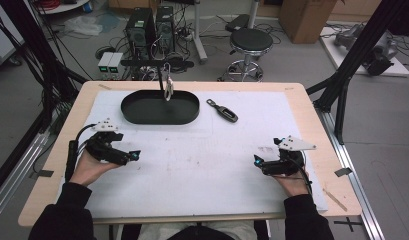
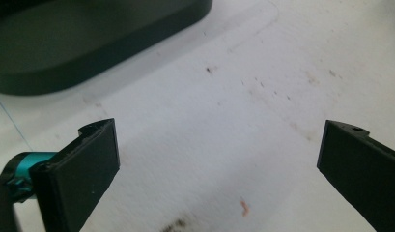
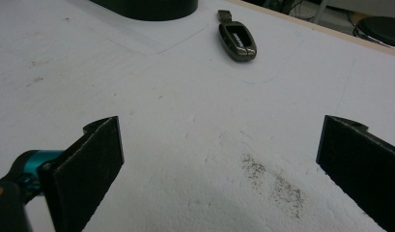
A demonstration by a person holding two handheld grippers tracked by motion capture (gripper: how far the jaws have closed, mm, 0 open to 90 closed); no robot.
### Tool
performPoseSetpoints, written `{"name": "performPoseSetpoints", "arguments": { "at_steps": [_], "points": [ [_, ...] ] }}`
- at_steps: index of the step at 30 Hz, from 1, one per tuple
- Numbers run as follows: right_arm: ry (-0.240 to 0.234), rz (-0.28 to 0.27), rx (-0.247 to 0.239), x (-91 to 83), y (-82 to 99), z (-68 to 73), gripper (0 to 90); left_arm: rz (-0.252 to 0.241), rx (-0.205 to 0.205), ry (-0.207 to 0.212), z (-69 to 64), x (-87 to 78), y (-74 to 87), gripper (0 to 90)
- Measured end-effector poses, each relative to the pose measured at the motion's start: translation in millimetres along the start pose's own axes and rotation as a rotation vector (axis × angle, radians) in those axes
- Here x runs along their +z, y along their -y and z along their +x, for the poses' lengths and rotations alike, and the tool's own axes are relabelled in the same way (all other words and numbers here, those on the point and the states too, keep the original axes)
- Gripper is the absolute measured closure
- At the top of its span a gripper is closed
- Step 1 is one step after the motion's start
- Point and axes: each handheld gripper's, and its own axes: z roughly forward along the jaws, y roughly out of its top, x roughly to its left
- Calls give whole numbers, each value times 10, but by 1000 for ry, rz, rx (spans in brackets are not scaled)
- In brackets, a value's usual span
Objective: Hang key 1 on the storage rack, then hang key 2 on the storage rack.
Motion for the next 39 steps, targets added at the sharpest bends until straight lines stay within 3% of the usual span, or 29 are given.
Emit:
{"name": "performPoseSetpoints", "arguments": {
  "at_steps": [5, 8, 13, 21, 26, 33, 39],
  "points": [
    [3, 3, -2, 1, -2, -7, 18, 5, -12, -8, -39, -35, 178, 17],
    [-12, -5, 19, 3, -36, -10, 18, -12, -25, -33, -51, -83, 323, 17],
    [-29, -9, 41, 8, -124, -18, 17, -24, -34, -41, -42, -120, 409, 17],
    [-38, 44, 78, 143, -275, -118, 18, -25, -69, -59, 38, -201, 586, 17],
    [-39, 57, 93, 248, -321, -197, 18, -42, -79, -47, 30, -255, 648, 17],
    [-52, 92, 112, 352, -369, -234, 18, -34, -64, -57, 30, -249, 662, 17],
    [-59, 162, 62, 547, -619, -193, 18, -24, -53, -72, 42, -226, 666, 17]
  ]
}}
